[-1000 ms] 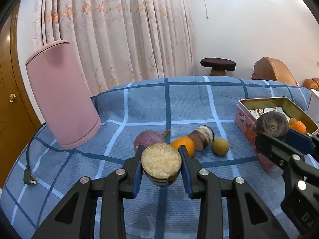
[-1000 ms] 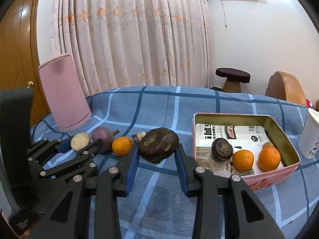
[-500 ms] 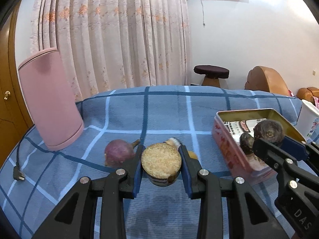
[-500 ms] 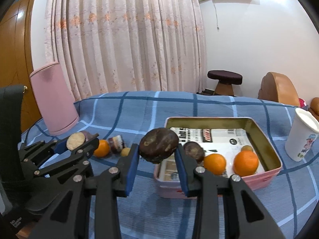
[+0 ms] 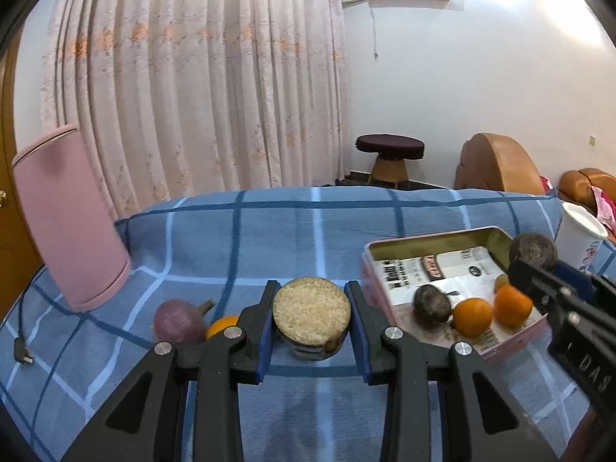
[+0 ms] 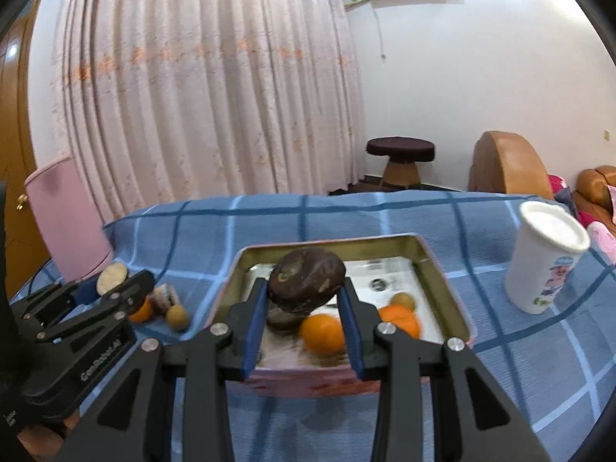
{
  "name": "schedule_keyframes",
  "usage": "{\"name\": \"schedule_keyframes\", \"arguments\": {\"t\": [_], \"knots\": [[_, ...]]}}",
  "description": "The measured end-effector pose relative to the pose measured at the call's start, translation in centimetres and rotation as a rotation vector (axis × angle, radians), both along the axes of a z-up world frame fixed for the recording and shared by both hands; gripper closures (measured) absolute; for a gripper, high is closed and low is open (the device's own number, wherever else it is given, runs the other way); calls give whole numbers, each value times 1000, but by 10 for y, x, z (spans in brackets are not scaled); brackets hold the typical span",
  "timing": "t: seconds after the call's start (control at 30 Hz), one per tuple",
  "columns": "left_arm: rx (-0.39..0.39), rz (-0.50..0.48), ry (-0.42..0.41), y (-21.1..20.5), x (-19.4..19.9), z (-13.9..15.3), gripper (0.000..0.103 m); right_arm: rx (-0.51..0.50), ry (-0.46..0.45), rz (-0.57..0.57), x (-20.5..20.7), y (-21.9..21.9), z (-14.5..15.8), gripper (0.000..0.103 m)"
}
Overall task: Organize fruits
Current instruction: 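Carry the cake and dark fruit over the pink tin and open both grippers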
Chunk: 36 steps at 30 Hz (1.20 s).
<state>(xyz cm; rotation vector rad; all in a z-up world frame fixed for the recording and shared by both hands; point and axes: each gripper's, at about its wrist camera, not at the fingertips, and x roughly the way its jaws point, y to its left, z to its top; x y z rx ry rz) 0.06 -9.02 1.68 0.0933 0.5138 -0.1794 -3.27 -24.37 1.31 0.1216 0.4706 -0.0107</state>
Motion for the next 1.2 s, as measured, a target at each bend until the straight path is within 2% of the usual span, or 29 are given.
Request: {"name": "schedule_keyframes", "arguments": {"t": [0.3,0.43,0.63,0.73,0.87,1.1,1.2], "knots": [[-1,-72,10,-45,7,2,67,41,2,-125,1,-63,3,64],[13,-106,29,-70,12,-4,67,32,16,-149,3,-76,0,64],[25,-117,47,-96,22,-9,67,10,51,-161,16,-86,-7,64],[35,-116,62,-104,27,-14,67,29,74,-154,22,-91,-11,64],[51,-116,81,-109,31,-22,67,40,117,-132,31,-91,-19,64],[54,-110,99,-108,36,-25,67,4,128,-112,36,-81,-24,64],[56,-109,95,-108,35,-24,67,18,129,-91,36,-81,-25,63]]}}
